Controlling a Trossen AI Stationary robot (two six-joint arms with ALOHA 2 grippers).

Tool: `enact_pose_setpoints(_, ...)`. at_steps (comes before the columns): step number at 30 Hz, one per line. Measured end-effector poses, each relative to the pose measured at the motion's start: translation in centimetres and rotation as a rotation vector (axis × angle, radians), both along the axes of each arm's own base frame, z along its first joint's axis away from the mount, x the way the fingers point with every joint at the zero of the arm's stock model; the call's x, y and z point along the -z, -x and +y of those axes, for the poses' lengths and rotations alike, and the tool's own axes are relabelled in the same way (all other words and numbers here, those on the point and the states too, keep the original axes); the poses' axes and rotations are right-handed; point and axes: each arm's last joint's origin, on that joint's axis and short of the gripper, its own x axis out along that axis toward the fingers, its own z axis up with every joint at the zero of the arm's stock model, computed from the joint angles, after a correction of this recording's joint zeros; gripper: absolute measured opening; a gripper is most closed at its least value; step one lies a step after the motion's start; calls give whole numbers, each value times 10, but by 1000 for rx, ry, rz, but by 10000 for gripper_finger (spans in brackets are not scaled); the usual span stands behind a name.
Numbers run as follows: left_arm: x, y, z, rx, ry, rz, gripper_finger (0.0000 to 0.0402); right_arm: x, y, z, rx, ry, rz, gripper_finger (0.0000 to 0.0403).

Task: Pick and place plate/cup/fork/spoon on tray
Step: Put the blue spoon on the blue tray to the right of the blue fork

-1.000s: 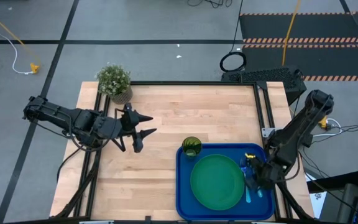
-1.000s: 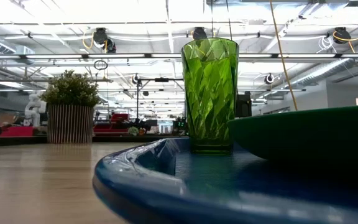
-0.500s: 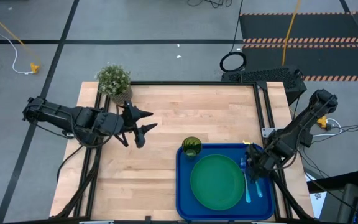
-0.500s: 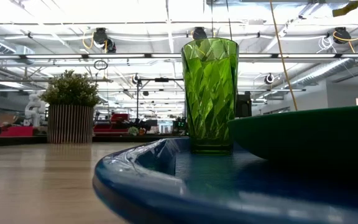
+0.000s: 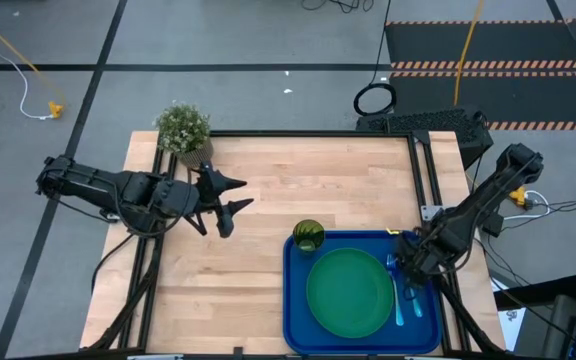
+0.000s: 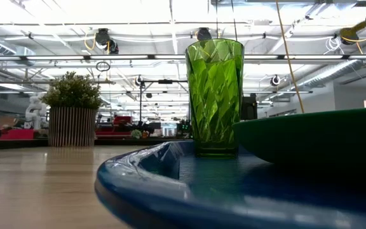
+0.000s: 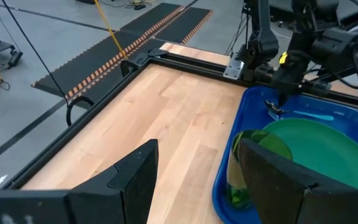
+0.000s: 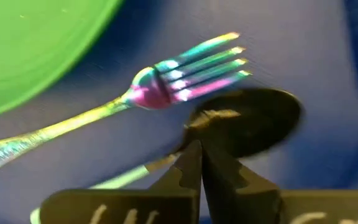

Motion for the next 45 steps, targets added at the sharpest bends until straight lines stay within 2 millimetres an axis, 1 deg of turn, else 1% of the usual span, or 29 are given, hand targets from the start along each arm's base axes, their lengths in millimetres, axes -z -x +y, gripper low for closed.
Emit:
enact_pose_setpoints(2,0,0,0,-2,4,-1,225,7,0,0,-2,-16,-23,1)
enact_pose_setpoints(6,0,0,-1,-11,34,-13,225,15,2,-4,26,14,-31,1)
enact_pose_setpoints(13,0,2,-8,2,90,-31,225,20,4,-6,-6,22,-22,0)
enact_pose_setpoints(17,2,1,-11,11,91,-24,225,20,5,-6,-14,23,-16,0)
enact_pose_setpoints(19,1,1,-12,17,91,-24,225,20,5,-6,11,8,1,0)
enact_pose_setpoints(26,1,1,-13,14,87,-26,225,20,6,-4,183,-41,46,0)
enact_pose_setpoints(30,1,1,-13,17,80,-24,225,20,6,-4,247,-49,55,0)
enact_pose_setpoints(45,1,1,-13,21,73,-21,225,20,3,-1,236,-89,32,0)
